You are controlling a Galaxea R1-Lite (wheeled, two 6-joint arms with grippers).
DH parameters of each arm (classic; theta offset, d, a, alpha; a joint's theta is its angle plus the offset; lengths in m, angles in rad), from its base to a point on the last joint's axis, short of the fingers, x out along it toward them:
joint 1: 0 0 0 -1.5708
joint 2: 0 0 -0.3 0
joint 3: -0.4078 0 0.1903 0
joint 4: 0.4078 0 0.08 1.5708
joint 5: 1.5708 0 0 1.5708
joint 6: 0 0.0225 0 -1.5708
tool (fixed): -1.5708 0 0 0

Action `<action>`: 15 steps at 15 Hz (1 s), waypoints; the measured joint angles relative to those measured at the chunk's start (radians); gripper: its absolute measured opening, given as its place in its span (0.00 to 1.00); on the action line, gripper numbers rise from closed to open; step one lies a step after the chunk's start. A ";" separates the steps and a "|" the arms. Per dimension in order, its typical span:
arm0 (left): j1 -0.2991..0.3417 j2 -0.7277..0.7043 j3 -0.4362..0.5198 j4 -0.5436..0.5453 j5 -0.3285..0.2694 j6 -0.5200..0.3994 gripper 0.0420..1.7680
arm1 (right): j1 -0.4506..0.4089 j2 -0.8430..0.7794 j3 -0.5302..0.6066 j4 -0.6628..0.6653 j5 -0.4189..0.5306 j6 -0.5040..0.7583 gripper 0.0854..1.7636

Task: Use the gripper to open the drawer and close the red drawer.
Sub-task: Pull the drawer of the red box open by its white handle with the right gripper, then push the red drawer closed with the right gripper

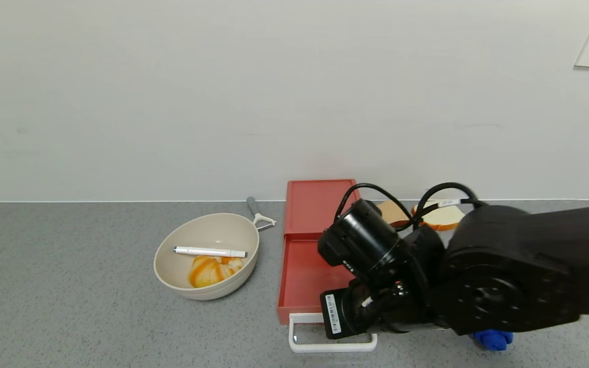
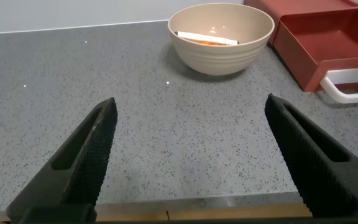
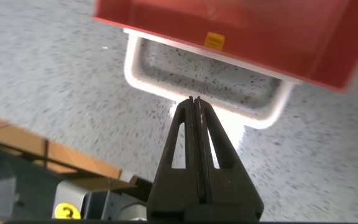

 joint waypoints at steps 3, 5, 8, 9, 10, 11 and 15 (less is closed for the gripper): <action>0.000 0.000 0.000 0.000 0.000 0.000 0.97 | -0.011 -0.168 0.074 -0.015 0.023 -0.100 0.02; 0.000 0.000 0.000 0.000 0.000 0.000 0.97 | -0.035 -0.301 0.170 -0.064 0.079 -0.184 0.02; 0.000 0.000 0.000 0.000 0.001 0.000 0.97 | -0.113 -0.507 0.356 -0.164 0.196 -0.310 0.02; 0.000 0.000 0.000 0.000 0.000 0.000 0.97 | -0.157 -0.570 0.411 -0.191 0.242 -0.345 0.02; 0.000 0.000 0.000 0.000 0.000 0.000 0.97 | -0.216 -0.633 0.462 -0.208 0.296 -0.377 0.02; 0.000 0.000 0.000 0.000 0.000 0.000 0.97 | -0.273 -0.684 0.500 -0.221 0.341 -0.398 0.02; 0.000 0.000 0.000 0.000 0.000 0.000 0.97 | -0.488 -0.827 0.614 -0.238 0.500 -0.449 0.02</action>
